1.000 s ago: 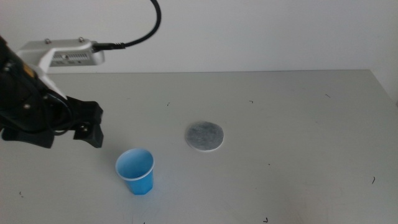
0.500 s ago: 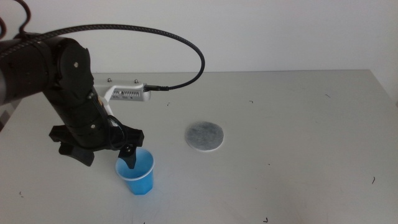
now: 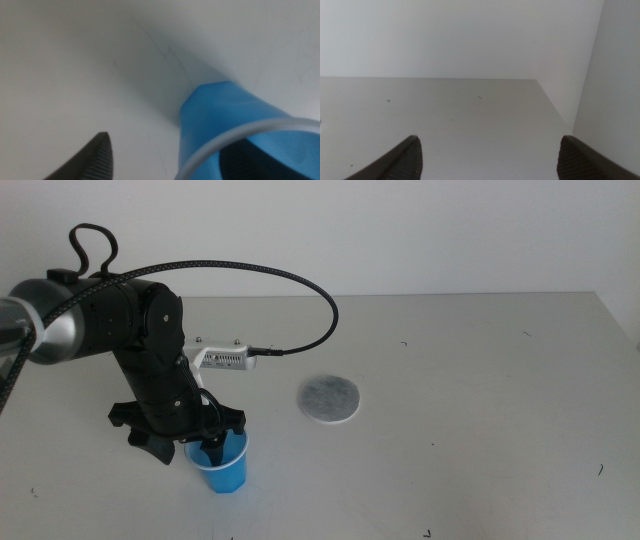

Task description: Place an empty cup on a cup mat.

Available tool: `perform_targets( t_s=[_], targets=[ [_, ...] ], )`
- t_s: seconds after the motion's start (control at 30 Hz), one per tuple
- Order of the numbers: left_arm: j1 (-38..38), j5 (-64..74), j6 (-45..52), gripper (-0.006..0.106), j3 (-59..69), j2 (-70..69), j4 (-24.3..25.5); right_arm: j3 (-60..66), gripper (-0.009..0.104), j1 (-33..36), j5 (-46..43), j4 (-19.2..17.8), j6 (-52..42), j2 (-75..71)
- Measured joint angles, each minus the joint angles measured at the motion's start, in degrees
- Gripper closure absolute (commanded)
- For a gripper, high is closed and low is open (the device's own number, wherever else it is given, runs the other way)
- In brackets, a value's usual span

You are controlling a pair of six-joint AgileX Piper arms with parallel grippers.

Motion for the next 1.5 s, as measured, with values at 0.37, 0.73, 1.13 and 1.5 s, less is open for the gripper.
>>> perform_targets(
  t_s=[0.37,0.73,1.13,1.5],
  targets=[
    [-0.17,0.47,0.00,0.100,-0.52,-1.13,-0.51,0.00,0.001,0.00,0.00,0.00,0.00,0.00],
    [-3.88,6.97,-0.55,0.100,-16.99,0.85,-0.65,0.00,0.001,0.00,0.00,0.00,0.00,0.00],
    [-9.20,13.01,-2.16,0.100,-41.85,19.68,-1.28,0.00,0.001,0.00,0.00,0.00,0.00,0.00],
    [-9.77,13.87,-3.05,0.100,-50.39,28.44,-1.60,0.00,0.001,0.00,0.00,0.00,0.00,0.00]
  ],
)
